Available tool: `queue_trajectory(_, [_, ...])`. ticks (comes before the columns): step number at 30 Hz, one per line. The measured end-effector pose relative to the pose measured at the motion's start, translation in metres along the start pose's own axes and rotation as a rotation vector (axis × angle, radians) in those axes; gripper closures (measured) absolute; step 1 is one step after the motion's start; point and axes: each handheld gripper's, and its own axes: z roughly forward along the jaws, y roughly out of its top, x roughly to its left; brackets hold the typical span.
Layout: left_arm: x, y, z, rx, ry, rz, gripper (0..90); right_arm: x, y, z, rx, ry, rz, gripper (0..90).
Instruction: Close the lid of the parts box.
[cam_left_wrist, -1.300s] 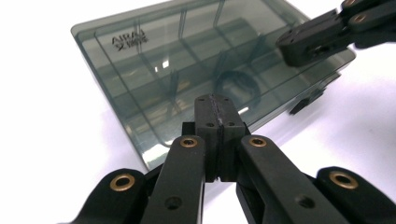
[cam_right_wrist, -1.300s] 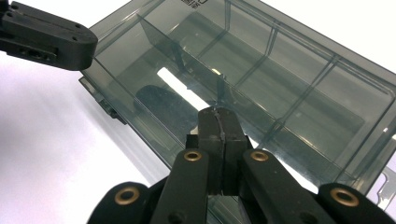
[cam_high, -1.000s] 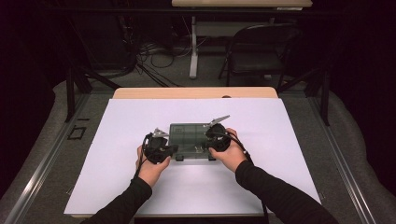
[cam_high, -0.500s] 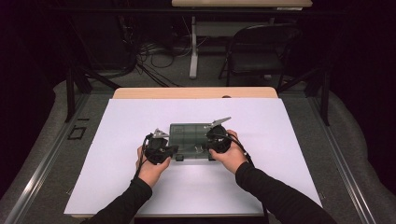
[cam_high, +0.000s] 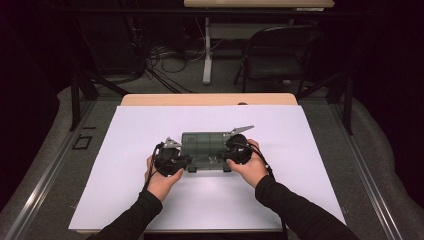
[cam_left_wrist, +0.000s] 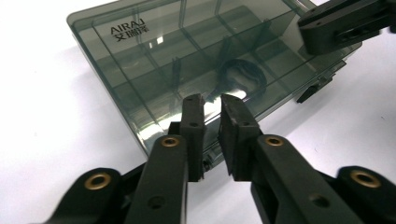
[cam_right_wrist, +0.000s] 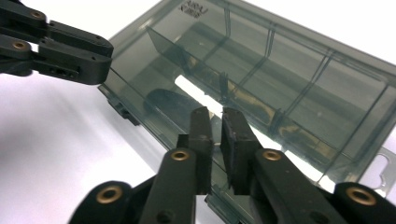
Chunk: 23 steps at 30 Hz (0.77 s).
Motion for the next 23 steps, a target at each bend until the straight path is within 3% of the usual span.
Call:
queue_trajectory(8, [0.007, 0.0, -0.017, -0.03, 0.019, -0.002, 64.3, -0.004, -0.007, -0.023, -0.055, -0.019, -0.001, 71.1])
queue_trajectory(16, [0.022, -0.011, -0.03, -0.07, 0.032, -0.039, 54.5, -0.012, -0.03, -0.045, -0.111, -0.066, 0.014, 56.2])
queue_trajectory(23, [0.039, -0.026, -0.039, -0.126, 0.054, -0.036, 41.0, -0.018, -0.057, -0.059, -0.166, -0.118, 0.026, 40.2])
